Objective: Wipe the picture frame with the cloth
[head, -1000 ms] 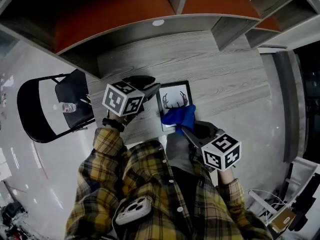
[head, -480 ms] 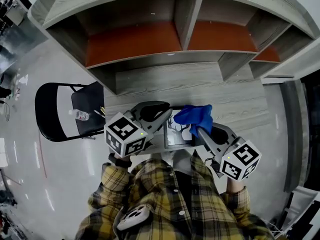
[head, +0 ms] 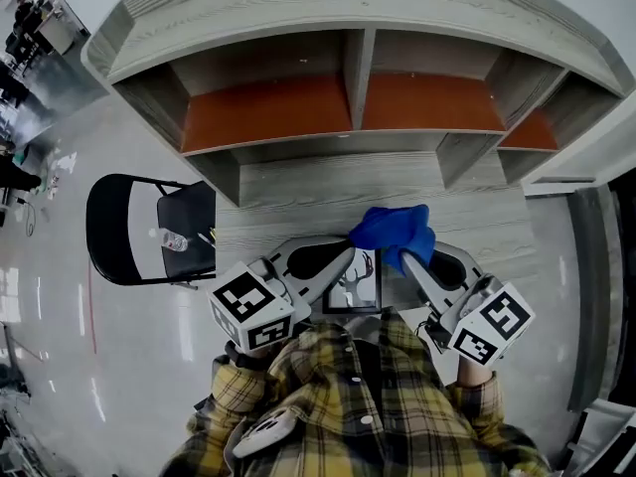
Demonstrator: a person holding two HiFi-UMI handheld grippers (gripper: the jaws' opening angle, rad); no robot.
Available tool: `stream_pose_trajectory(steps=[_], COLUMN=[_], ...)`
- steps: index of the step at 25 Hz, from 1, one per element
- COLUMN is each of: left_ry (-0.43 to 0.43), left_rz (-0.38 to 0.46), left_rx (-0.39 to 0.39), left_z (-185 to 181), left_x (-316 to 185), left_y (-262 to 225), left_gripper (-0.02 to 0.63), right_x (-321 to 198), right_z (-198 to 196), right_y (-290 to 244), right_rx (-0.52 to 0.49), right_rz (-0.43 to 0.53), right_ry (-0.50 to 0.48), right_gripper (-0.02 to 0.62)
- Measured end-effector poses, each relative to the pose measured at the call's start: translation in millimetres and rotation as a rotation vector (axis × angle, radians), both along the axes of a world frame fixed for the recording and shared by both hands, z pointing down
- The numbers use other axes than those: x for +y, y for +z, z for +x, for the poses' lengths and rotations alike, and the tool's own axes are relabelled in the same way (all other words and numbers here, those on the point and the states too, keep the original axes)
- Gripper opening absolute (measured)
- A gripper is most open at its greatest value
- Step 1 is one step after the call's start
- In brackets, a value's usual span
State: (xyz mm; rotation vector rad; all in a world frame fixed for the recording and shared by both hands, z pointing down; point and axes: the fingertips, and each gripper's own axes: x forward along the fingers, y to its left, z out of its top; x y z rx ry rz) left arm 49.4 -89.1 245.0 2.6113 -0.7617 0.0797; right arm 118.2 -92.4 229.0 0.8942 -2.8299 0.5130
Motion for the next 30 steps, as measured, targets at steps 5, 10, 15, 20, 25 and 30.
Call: stream_pose_trajectory(steps=[5, 10, 15, 20, 25, 30], left_ry=[0.012, 0.014, 0.004, -0.009, -0.012, -0.009], left_rz=[0.011, 0.015, 0.024, 0.012, 0.015, 0.009], left_rx=[0.011, 0.041, 0.026, 0.039, 0.038, 0.034], left_z=[14.0, 20.5, 22.2, 20.3, 17.3, 17.2], left_x=[3.4, 5.2, 6.1, 6.8, 5.8, 9.0], left_y=[-7.0, -9.9, -12.7, -14.2, -15.4, -12.6], left_gripper=[0.006, 0.006, 0.006, 0.006, 0.006, 0.006], right_x=[-2.2, 0.7, 3.4, 4.2, 5.8, 10.3], right_z=[6.3, 8.0, 8.2, 9.5, 11.0, 13.2], right_y=[-13.5, -15.1, -15.3, -10.8, -7.7, -4.8], right_rx=[-0.026, -0.033, -0.028, -0.028, -0.029, -0.028], right_rz=[0.049, 0.059, 0.064, 0.047, 0.032, 0.027], right_ry=[-0.024, -0.042, -0.046, -0.041, -0.027, -0.015], right_gripper=[0.052, 0.052, 0.052, 0.052, 0.052, 0.052])
